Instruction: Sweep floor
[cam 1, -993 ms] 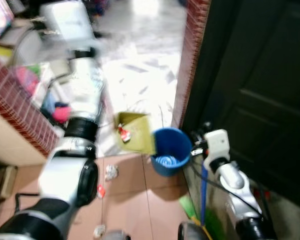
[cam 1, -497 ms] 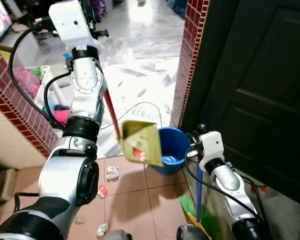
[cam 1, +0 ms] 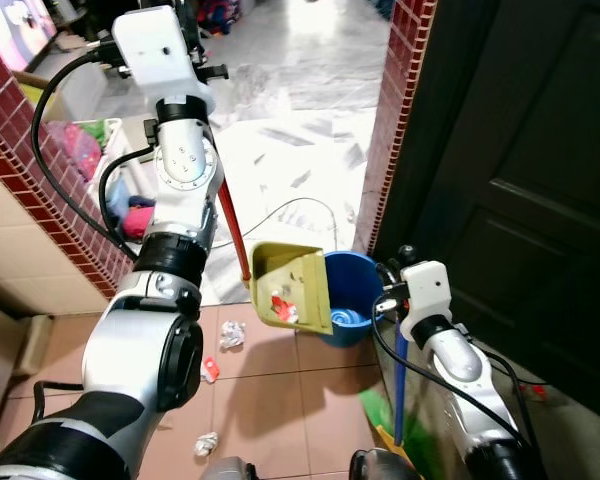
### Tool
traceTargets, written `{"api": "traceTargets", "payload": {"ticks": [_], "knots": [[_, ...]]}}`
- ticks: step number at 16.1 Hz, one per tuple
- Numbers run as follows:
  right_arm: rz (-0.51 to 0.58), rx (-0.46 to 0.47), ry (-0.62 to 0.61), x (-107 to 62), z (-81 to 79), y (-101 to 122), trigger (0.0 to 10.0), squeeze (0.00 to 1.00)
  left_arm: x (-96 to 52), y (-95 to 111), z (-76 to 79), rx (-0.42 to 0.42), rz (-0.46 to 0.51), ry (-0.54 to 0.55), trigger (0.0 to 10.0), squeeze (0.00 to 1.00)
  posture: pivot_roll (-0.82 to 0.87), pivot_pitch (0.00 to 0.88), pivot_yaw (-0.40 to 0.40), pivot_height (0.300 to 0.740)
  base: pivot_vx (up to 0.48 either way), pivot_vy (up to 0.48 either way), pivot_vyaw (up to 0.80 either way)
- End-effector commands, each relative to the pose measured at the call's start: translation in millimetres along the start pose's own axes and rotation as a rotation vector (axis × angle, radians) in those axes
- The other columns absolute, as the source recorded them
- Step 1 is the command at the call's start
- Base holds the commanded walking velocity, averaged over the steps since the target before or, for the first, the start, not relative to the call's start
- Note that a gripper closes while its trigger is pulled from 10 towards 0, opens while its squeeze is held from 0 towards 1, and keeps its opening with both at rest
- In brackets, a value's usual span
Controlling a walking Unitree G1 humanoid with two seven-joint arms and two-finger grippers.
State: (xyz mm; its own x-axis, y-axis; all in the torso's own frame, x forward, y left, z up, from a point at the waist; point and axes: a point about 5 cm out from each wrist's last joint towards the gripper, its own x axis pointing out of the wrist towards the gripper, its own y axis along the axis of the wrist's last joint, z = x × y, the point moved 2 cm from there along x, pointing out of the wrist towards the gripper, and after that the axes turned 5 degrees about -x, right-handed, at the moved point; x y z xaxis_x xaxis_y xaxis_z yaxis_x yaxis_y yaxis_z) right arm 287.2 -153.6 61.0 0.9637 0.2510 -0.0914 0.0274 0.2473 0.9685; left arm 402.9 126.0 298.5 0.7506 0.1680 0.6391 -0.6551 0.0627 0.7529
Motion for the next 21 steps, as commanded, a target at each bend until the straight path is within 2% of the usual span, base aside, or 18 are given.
{"api": "traceTargets", "payload": {"ticks": [1, 2, 5, 7, 8, 10, 12, 15, 18, 19, 21], "knots": [[-0.005, 0.011, -0.017, -3.9, 2.2, 1, 10.0, 0.00, 14.2, 29, 13.9, -0.027, 0.133, -0.027, 10.0, 0.00, -0.19, 0.000, 0.103, 0.740, 0.000, 0.000, 0.00], [-0.004, 0.011, -0.021, -5.4, 2.5, 1, 10.0, 0.00, 14.8, 30, 15.4, -0.026, 0.136, -0.027, 10.0, 0.00, -0.21, 0.000, 0.113, 0.740, 0.000, 0.000, 0.00], [0.003, 0.022, -0.091, -20.4, 10.1, 5, 10.0, 0.00, 20.2, 39, 44.8, -0.055, 0.153, -0.072, 10.0, 0.00, -0.26, 0.032, 0.154, 0.740, 0.000, 0.000, 0.00], [0.002, 0.023, -0.094, -21.9, 9.9, 5, 10.0, 0.00, 20.7, 40, 47.4, -0.060, 0.156, -0.079, 10.0, 0.00, -0.27, 0.038, 0.158, 0.740, 0.000, 0.000, 0.00], [-0.001, 0.026, -0.105, -29.8, 8.0, 4, 10.0, 0.00, 18.9, 45, 63.7, -0.066, 0.178, -0.124, 10.0, 0.00, -0.28, 0.061, 0.168, 0.740, 0.000, 0.000, 0.00], [-0.007, 0.029, -0.115, -35.3, 8.0, 5, 10.0, 0.00, 10.2, 46, 79.0, -0.032, 0.218, -0.181, 10.0, 0.00, -0.29, 0.071, 0.171, 0.740, 0.000, 0.000, 0.00], [-0.014, 0.032, -0.131, -41.4, 11.5, 10, 10.0, 0.00, -7.0, 43, 98.1, 0.013, 0.273, -0.270, 10.0, 0.00, -0.30, 0.079, 0.166, 0.740, 0.000, 0.000, 0.00], [-0.013, 0.034, -0.131, -44.5, 11.6, 13, 10.0, 0.00, -22.3, 41, 112.1, 0.046, 0.320, -0.335, 10.0, 0.00, -0.31, 0.082, 0.162, 0.740, 0.000, 0.000, 0.00], [-0.015, 0.035, -0.126, -43.9, 10.6, 15, 10.0, 0.00, -38.2, 39, 124.6, 0.047, 0.358, -0.390, 10.0, 0.00, -0.31, 0.075, 0.158, 0.740, 0.000, 0.000, 0.00], [-0.013, 0.034, -0.122, -42.9, 11.7, 16, 10.0, 0.00, -49.8, 38, 133.9, 0.036, 0.370, -0.437, 10.0, 0.00, -0.31, 0.073, 0.155, 0.740, 0.000, 0.000, 0.00], [-0.014, 0.029, -0.119, -42.4, 12.8, 17, 10.0, 0.00, -63.3, 36, 143.2, 0.021, 0.379, -0.478, 10.0, 0.00, -0.31, 0.068, 0.152, 0.740, 0.000, 0.000, 0.00]]}}
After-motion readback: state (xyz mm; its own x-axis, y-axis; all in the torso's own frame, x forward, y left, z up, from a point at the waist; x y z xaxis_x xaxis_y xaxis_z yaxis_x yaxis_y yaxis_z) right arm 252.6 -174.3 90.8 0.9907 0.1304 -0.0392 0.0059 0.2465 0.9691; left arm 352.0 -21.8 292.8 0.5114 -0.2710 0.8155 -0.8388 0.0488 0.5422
